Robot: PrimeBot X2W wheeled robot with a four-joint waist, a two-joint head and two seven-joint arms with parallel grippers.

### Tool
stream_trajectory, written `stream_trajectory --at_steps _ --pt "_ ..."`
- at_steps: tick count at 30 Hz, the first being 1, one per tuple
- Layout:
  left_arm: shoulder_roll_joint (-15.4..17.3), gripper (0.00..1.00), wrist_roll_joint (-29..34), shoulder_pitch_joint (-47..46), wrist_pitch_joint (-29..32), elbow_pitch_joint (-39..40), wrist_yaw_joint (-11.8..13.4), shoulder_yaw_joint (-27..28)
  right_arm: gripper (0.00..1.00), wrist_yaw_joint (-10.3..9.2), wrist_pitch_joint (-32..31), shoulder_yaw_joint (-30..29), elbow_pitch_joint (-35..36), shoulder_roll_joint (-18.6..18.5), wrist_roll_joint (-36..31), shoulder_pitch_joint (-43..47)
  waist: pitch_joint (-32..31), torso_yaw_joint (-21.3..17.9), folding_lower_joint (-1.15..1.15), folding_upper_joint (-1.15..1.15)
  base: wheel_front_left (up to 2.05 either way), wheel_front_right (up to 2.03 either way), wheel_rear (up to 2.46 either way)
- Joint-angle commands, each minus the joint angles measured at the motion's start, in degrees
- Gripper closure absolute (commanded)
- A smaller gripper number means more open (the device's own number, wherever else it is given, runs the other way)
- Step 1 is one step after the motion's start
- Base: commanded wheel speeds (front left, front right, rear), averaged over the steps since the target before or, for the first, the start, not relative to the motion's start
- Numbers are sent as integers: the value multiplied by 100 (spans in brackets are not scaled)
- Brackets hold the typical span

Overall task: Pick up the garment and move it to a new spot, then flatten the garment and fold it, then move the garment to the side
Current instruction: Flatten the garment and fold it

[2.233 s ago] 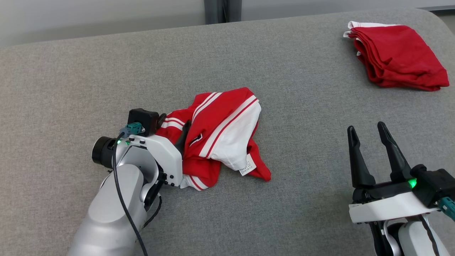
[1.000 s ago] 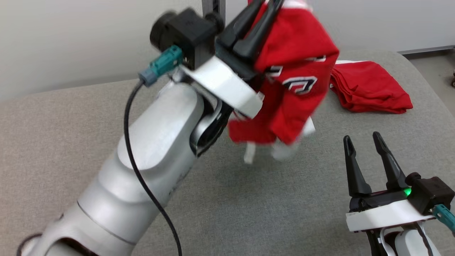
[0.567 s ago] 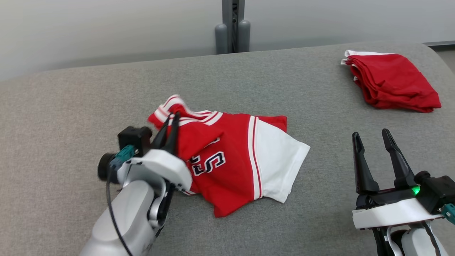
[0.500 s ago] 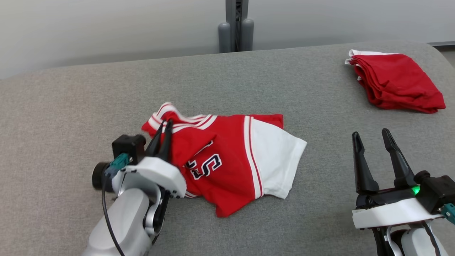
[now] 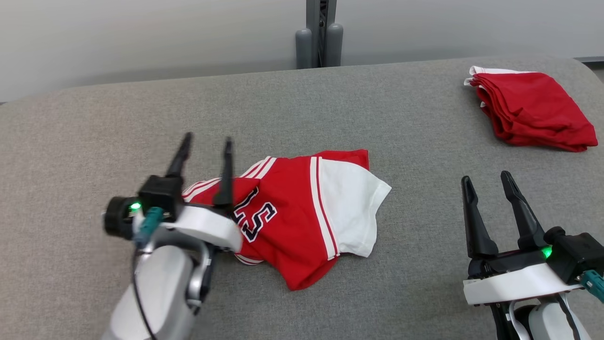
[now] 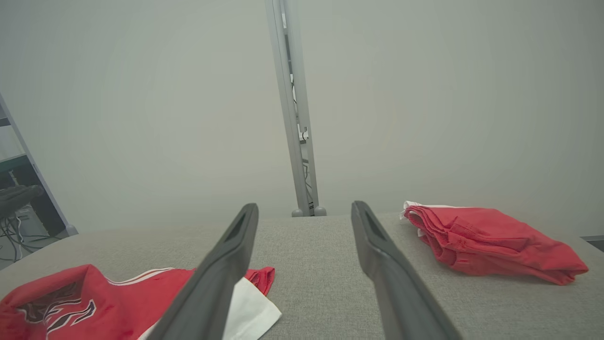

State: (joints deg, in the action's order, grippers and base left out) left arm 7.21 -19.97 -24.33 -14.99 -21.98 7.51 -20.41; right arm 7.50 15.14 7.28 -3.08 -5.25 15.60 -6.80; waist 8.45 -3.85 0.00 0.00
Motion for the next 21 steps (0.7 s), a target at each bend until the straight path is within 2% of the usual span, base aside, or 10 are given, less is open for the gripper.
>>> stream_trajectory --at_steps 1,4,9,14,15,18,21 --pt "-36 0 50 -119 -20 25 -56 -67 0 1 4 -9 -11 -20 25 -50 19 -21 0 0 0 0 0" --pt "-165 0 142 -297 46 -138 -305 -435 0 1 4 9 -4 -15 38 -90 71 -79 0 0 0 0 0" --pt "-348 0 1 -814 745 -885 -577 -936 0 1 4 67 -3 -2 40 -152 167 -258 0 0 0 0 0" --pt "-406 0 -177 -1435 1416 -1739 -493 -1239 0 1 4 84 -5 0 51 -221 301 -467 0 0 0 0 0" --pt "-413 0 -323 -1618 1741 -2015 -465 -1416 0 1 3 95 -13 14 55 -238 359 -559 0 0 0 0 0" --pt "-421 0 -603 -1856 2202 -2255 -402 -1732 0 1 4 118 -6 37 53 -275 435 -668 0 0 0 0 0" --pt "-415 0 -852 -2037 2396 -2383 -314 -2004 0 1 3 148 -18 51 54 -315 502 -748 0 0 0 0 0"
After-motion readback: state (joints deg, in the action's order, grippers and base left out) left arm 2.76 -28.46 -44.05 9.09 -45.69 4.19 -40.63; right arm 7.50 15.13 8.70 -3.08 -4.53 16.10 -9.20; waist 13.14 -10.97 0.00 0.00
